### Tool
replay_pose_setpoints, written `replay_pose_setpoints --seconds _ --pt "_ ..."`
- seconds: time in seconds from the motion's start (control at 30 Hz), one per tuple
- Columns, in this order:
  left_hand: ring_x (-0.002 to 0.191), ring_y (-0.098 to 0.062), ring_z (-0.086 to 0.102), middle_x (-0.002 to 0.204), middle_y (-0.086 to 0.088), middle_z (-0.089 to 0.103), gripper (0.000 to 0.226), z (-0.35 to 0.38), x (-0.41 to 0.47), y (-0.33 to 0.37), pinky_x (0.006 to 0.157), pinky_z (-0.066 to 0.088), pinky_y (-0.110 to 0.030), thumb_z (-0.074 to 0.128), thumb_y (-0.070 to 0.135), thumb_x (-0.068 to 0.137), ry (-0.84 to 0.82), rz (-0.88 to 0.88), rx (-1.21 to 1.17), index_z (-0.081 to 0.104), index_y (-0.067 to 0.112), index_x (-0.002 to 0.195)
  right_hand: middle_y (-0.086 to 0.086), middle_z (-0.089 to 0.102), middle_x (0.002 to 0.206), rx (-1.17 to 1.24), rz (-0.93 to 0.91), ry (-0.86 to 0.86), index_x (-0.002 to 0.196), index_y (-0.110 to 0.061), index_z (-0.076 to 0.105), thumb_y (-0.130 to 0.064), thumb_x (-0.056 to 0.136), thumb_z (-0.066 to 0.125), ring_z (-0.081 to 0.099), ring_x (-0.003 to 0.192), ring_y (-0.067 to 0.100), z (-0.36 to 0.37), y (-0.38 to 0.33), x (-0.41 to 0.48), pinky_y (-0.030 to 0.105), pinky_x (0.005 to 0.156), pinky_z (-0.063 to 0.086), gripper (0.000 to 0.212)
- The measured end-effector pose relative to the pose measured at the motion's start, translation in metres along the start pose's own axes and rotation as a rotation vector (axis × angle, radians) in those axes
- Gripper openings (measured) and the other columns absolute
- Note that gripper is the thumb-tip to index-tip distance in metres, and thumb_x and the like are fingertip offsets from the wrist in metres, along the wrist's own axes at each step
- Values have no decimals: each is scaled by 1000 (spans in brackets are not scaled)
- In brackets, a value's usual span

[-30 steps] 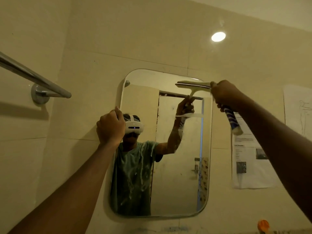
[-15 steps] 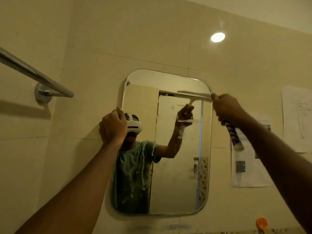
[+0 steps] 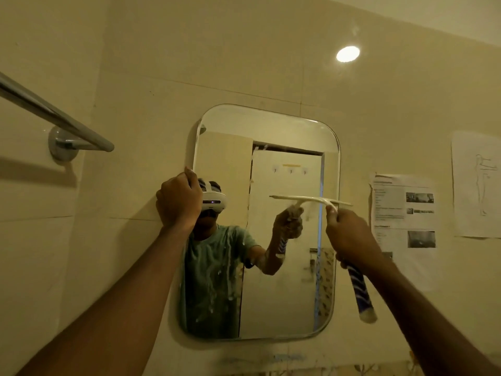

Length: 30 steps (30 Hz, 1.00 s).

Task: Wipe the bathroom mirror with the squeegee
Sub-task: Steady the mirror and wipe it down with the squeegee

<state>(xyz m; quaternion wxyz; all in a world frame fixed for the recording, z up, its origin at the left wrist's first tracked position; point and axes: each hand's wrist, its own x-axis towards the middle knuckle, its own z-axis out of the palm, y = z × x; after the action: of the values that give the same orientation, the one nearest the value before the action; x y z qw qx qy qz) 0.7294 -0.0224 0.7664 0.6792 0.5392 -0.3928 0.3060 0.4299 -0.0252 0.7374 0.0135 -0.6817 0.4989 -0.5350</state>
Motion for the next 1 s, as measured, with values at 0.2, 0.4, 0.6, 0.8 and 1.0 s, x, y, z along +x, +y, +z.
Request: replay_pose_setpoints --seconds 0.2,0.4,0.6,0.8,1.0 --pt "60 -29 61 69 -16 68 49 1 0 -1 61 35 -28 36 27 102 18 6 14 66 3 71 5 54 61 31 -90 123 73 -13 51 -36 102 35 50 39 12 -52 -54 72 20 31 40 41" --pt "53 -17 49 65 -13 66 51 3 1 -5 57 32 -23 35 27 103 0 27 33 64 3 69 7 55 61 -8 -60 123 77 -9 51 -35 102 34 54 41 16 -56 -65 106 21 31 42 40" --pt "58 -28 62 66 -15 66 53 -2 2 -3 57 40 -26 32 28 104 -46 76 47 66 0 74 3 54 54 43 -53 44 76 -16 51 -36 102 31 47 30 5 6 11 13 22 32 43 39" --pt "56 -23 57 67 -15 66 53 -6 1 -1 55 38 -26 31 30 104 -66 47 29 66 1 76 4 53 57 34 -65 66 73 -12 52 -38 103 31 48 36 10 -16 -7 21 19 32 40 45" --pt "52 -19 52 59 -6 56 53 -3 0 -4 51 34 -22 32 30 103 -49 38 38 65 2 72 6 54 66 74 -92 183 88 -7 55 -35 103 32 54 46 17 -59 -67 105 25 40 43 39"
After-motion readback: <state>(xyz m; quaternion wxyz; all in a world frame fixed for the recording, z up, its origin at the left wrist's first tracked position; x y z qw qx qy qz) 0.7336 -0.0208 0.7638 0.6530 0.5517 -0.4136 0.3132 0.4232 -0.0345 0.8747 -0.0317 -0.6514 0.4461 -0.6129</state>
